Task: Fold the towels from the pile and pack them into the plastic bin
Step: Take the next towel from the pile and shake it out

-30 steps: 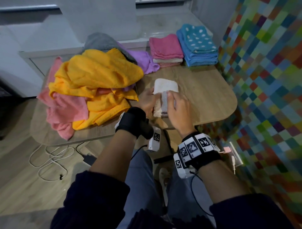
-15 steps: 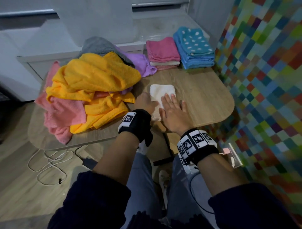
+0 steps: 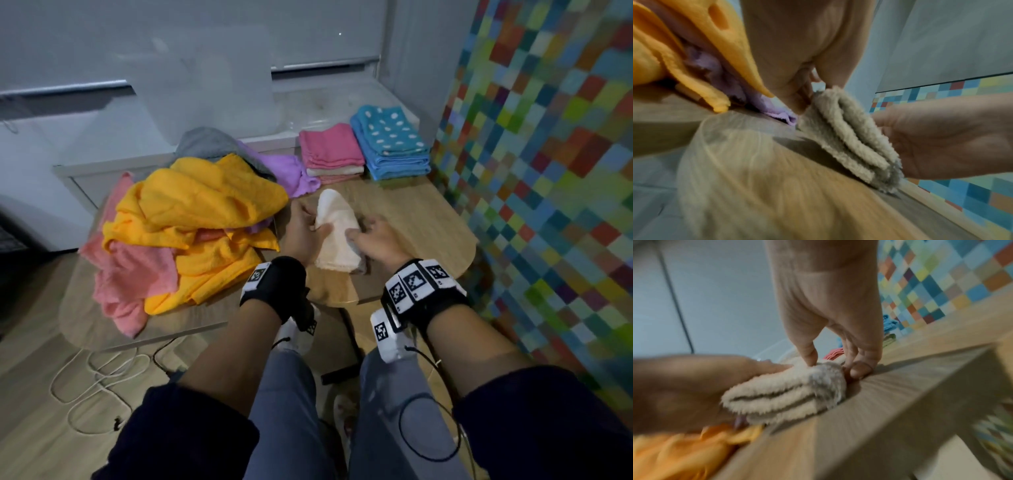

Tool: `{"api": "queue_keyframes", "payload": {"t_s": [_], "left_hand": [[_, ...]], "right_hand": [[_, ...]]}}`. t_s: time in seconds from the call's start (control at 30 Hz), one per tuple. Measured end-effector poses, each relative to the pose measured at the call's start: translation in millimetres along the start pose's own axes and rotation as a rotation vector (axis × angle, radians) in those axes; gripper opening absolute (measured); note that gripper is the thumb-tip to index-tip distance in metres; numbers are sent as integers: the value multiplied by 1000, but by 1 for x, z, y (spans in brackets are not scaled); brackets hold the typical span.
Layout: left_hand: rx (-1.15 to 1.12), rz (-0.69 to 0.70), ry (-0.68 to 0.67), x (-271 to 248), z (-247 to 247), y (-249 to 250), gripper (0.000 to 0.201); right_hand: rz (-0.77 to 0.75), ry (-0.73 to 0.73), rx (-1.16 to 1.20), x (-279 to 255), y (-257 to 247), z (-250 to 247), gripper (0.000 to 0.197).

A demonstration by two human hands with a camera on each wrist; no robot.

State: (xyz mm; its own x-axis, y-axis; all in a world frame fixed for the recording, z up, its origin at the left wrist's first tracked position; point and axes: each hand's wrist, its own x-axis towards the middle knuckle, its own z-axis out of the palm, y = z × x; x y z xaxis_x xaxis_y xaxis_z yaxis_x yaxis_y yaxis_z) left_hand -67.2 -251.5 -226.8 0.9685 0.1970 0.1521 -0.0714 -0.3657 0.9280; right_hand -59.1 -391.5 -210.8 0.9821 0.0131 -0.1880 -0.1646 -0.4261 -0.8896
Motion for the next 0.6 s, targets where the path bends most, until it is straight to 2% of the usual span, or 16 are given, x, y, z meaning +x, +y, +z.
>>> {"api": "queue_keyframes", "payload": {"t_s": [0.07, 0.13, 0.2, 0.3, 0.33, 0.43, 0.47, 0.53, 0.6], "left_hand": [[-37, 112, -14, 7, -3, 9, 34], [-65, 170, -67, 19, -7, 22, 33], [-61, 213, -83, 33, -10, 33, 23], [-96, 221, -55, 59, -14, 46, 24], [-110, 222, -46, 65, -15, 51, 23], [-226, 196, -15, 100, -18, 67, 28], [-251, 196, -5, 112, -20, 73, 30], [-212, 205, 14, 136, -23, 81, 35], [-182, 196, 24, 158, -23, 78, 44]], "right_hand": [[137, -75, 171, 5, -8, -6, 13], [218, -144, 397, 12, -16, -12, 9], [195, -198, 598, 21, -27, -18, 3], [67, -198, 766, 43, -50, -24, 22], [14, -136, 759, 50, -58, -23, 27], [-116, 110, 563, 82, -89, -21, 19], [-155, 172, 511, 91, -101, -20, 24], [-238, 225, 473, 114, -119, -18, 33], [-257, 235, 409, 139, -129, -15, 34]]}}
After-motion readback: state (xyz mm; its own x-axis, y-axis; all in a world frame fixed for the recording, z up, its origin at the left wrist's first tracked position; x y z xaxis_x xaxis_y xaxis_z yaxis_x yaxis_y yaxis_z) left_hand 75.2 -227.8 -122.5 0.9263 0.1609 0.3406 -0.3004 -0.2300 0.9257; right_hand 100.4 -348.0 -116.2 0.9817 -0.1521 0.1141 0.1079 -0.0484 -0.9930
